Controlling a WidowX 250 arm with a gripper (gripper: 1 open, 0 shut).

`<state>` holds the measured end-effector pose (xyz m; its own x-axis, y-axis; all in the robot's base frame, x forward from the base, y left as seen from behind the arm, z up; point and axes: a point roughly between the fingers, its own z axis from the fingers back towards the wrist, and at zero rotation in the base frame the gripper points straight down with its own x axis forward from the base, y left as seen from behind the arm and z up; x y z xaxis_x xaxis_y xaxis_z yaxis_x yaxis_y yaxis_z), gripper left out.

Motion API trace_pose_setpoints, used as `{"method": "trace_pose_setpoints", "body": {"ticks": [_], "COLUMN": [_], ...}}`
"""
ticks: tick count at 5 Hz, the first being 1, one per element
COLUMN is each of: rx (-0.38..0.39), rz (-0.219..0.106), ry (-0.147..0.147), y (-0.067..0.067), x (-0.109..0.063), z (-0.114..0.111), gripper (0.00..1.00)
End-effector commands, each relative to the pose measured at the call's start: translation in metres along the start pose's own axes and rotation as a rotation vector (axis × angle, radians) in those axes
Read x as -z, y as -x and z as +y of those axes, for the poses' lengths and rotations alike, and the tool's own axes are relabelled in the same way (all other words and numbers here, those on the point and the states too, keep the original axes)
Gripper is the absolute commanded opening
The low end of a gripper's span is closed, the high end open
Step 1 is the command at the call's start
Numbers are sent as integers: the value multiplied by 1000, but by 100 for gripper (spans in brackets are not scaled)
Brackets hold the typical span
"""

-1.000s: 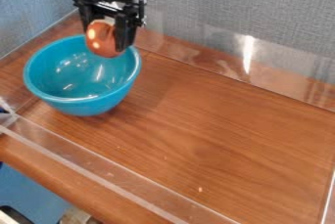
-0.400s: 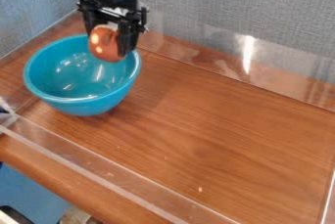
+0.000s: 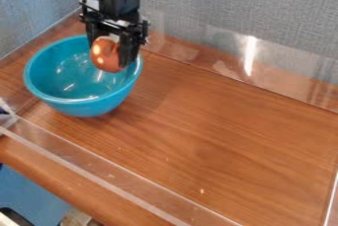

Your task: Put the mushroom in the blue bowl

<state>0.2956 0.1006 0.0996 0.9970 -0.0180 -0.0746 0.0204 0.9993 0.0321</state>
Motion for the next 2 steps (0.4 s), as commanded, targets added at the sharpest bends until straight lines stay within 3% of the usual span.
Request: {"method": "trace_pose_setpoints", "body": {"ticks": [1,2], "rx": [-20,-21], "rz": [-24,-17], "ry": [-16,-17], "y": [1,1], "x": [-7,-5], "z": [8,10], "gripper": [0,0]}}
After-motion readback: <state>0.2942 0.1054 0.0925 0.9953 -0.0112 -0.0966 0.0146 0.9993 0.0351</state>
